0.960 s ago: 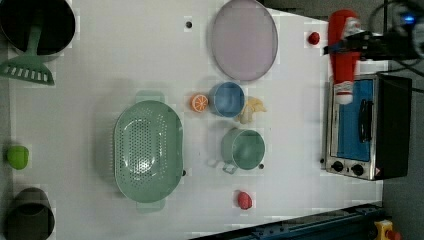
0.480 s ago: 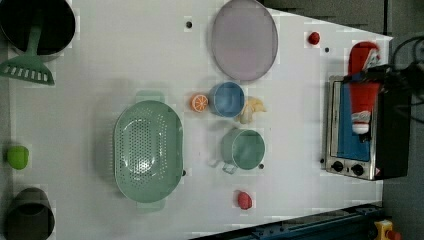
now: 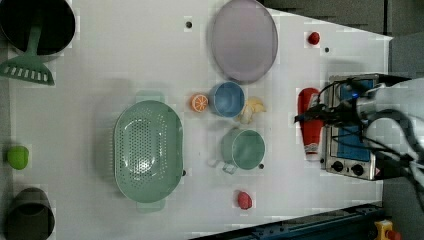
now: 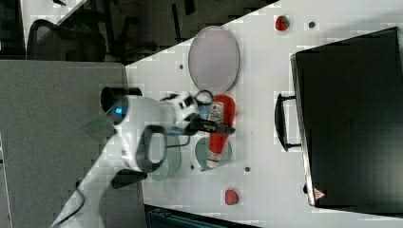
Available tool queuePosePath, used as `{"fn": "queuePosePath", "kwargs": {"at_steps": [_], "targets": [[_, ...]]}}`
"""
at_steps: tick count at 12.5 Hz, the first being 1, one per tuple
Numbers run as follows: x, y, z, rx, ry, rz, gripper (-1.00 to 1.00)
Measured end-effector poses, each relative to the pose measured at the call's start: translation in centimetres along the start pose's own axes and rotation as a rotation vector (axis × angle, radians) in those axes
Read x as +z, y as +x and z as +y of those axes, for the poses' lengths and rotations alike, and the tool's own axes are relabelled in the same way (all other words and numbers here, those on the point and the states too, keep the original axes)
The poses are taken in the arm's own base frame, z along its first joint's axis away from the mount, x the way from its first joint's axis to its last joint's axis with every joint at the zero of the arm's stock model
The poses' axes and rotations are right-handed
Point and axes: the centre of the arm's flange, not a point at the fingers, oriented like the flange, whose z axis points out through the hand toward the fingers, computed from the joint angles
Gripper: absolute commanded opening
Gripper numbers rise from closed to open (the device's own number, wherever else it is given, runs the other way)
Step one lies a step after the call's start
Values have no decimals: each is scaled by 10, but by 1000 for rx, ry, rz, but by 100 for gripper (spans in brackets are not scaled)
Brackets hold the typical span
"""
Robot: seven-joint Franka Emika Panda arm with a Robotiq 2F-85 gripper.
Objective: Pick ketchup from plate and place it on table.
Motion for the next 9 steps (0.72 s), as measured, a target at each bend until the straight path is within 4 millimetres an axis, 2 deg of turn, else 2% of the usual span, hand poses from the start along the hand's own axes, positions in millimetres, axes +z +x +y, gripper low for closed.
{"fn": "queuePosePath", "kwargs": {"at_steps": [1,2,4,5,7,9], "targets": [[22,-4,0,-1,-2,-10,29],[43,-9,1,-1,-6,-36,49],[72,-10,2,2,-6,-56,93],[83,-10,3,3,-6,-66,100],[93,-10,2,1,-9,-80,100],[82,-9,2,5,-6,-62,100]]}}
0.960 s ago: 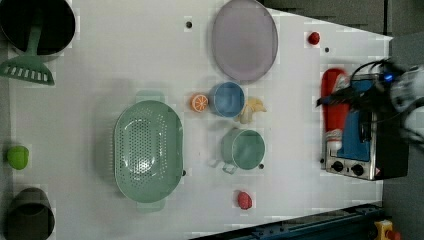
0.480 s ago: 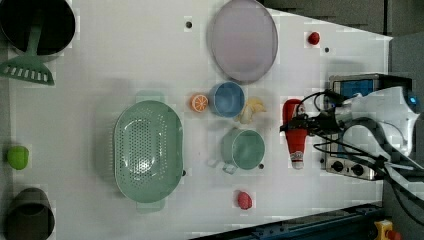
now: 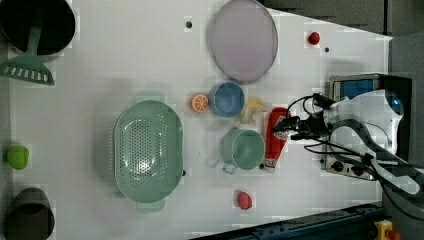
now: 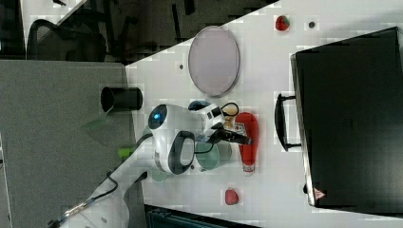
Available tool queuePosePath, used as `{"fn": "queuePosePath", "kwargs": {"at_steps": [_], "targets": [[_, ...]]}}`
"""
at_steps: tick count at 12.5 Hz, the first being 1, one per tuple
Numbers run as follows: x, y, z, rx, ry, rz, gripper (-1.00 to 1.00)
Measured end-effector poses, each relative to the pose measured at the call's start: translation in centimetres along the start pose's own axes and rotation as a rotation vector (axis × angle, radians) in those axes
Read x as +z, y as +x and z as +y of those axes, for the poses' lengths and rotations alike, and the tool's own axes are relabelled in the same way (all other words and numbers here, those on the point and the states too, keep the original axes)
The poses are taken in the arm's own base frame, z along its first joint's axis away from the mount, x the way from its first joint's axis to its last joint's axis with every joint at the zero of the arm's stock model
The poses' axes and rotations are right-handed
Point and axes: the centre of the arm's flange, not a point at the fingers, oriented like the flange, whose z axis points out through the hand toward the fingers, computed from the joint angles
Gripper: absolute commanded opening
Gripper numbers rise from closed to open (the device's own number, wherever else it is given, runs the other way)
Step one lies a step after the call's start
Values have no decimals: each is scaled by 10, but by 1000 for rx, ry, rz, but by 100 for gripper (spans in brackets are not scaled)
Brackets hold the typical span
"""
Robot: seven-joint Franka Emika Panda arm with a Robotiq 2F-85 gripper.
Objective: Pick ketchup from plate and place it on table.
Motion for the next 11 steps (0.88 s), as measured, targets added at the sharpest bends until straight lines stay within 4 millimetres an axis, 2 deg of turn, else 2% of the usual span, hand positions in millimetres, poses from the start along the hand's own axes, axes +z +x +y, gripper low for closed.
{"fn": "queuePosePath", "kwargs": {"at_steps": [1,2,3,4,6,8,9,10,11], "targets": [[-13,0,-2,8,1,15,100],[-36,-1,-6,26,0,17,100],[-67,-2,-11,53,1,34,100],[-106,-3,-17,95,7,70,100],[-207,-12,-23,190,28,159,100],[-315,-43,-25,296,62,272,100],[-362,-63,-25,367,86,305,100],[-399,-82,-25,431,108,331,100],[-423,-99,-25,477,118,341,100]]}}
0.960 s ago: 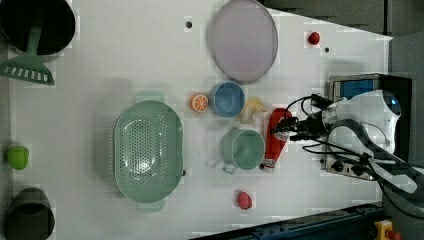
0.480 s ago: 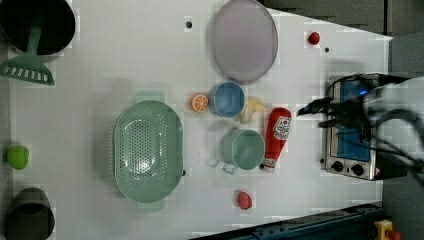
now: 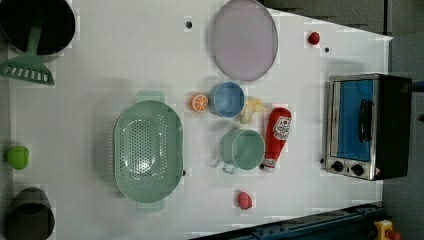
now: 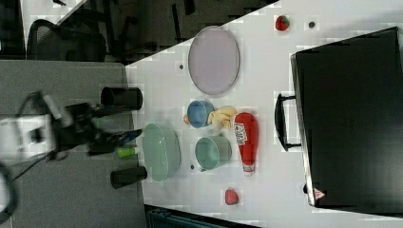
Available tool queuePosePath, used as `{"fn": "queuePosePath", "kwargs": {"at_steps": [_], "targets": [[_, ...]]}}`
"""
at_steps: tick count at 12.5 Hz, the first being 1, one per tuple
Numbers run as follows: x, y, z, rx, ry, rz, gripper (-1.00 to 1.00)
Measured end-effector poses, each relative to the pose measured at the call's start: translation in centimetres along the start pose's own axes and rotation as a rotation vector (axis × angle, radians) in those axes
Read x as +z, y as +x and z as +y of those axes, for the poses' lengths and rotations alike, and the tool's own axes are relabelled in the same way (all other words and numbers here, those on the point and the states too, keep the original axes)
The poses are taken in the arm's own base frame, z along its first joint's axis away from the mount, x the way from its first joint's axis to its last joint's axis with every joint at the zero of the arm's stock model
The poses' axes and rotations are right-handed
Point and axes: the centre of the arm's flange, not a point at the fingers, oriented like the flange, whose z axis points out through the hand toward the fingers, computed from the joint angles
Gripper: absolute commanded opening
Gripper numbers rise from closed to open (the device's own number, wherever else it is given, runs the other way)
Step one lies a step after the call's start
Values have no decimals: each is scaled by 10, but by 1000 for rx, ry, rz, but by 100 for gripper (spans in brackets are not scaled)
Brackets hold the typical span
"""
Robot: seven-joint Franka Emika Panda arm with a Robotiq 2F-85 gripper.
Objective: Pick ketchup from plate and place it on table.
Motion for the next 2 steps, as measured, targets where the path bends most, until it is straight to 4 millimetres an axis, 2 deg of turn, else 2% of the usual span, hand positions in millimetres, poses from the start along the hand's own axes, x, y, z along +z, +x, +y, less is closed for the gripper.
{"fn": "queuePosePath", "kwargs": {"at_steps": [1,2], "targets": [[-18,-5,2,29,12,19,100],[-27,-8,2,47,21,35,100]]}}
